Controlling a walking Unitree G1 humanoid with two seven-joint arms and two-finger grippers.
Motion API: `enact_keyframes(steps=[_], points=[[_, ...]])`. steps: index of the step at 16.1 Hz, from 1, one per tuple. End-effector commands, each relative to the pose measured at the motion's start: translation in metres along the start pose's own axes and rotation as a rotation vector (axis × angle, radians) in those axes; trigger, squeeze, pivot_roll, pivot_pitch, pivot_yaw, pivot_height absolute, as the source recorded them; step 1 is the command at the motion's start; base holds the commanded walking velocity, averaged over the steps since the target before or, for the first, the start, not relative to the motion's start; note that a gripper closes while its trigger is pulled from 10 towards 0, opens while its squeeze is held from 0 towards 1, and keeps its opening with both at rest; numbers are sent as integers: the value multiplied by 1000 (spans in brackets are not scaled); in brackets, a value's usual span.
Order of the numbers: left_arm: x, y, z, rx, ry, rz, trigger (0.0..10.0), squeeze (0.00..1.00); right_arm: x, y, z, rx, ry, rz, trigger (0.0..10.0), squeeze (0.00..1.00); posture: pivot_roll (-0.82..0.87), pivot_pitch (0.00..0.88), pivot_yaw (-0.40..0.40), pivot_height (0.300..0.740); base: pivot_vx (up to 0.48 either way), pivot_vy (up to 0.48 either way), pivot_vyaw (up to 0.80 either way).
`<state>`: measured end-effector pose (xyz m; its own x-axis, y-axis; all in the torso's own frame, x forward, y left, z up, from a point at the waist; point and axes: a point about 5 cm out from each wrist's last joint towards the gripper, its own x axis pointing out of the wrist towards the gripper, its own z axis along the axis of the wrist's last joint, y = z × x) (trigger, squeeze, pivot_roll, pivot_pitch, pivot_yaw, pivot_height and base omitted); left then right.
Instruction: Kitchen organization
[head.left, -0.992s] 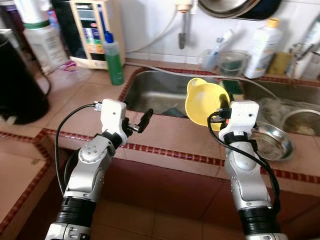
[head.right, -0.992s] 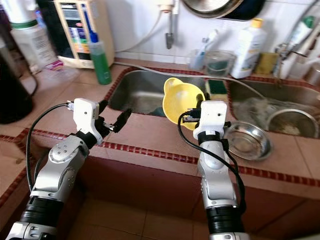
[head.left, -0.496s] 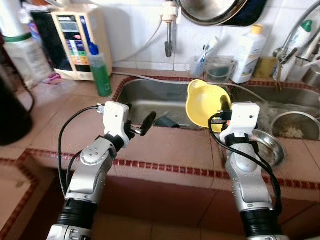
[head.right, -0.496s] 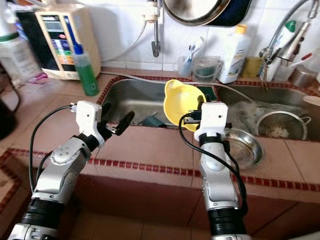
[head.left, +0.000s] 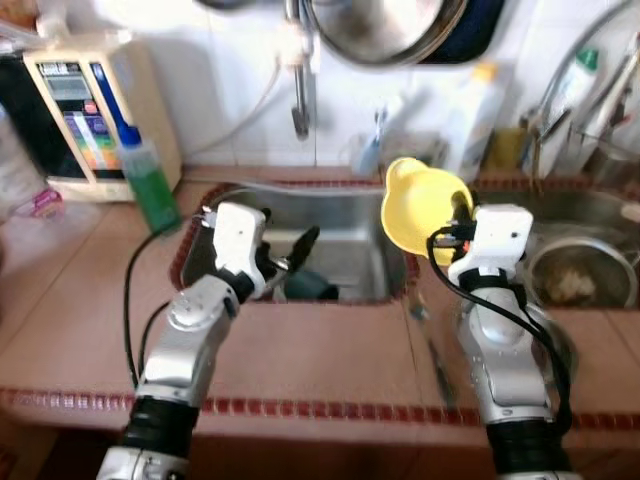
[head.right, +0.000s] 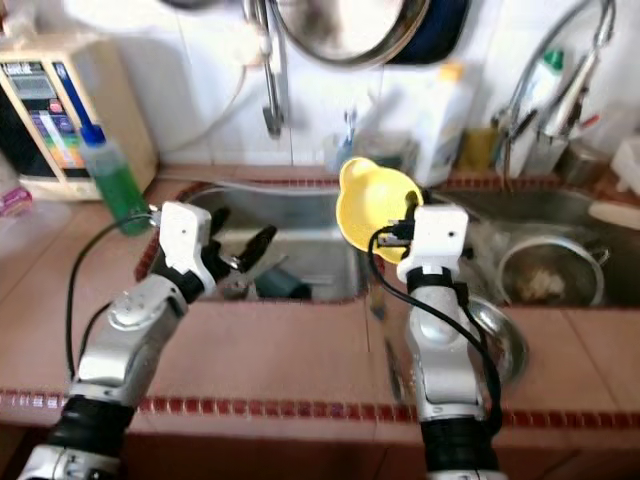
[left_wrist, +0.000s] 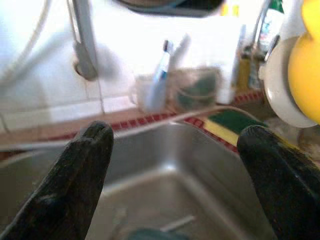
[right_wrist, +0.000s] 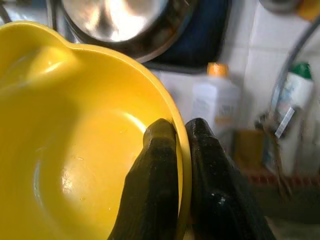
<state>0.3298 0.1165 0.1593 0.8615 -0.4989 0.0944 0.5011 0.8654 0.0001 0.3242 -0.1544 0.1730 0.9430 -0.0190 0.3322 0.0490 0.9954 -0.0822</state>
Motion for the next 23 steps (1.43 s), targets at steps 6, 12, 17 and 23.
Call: enact_keyframes(steps=[6, 12, 17, 23], points=[[-3, 6, 1, -20, 15, 48, 10000, 0, -1, 11, -1, 43, 29, 50, 10000, 0, -228, 0, 64, 740, 174, 0, 0], [-8, 2, 9, 20, 103, 19, 10000, 0, -6, 10, -9, 114, 146, 123, 10000, 0, -231, 0, 63, 740, 0, 0, 0], [-17, -8, 22, 31, 127, -70, 10000, 0, 8, -10, 5, 150, 117, 139, 10000, 0, -230, 43, 61, 740, 0, 0, 0], [-30, -15, 42, 25, 141, -114, 10000, 0, 29, -11, 20, 104, 119, 276, 10000, 0, -196, 130, 48, 740, 0, 0, 0]])
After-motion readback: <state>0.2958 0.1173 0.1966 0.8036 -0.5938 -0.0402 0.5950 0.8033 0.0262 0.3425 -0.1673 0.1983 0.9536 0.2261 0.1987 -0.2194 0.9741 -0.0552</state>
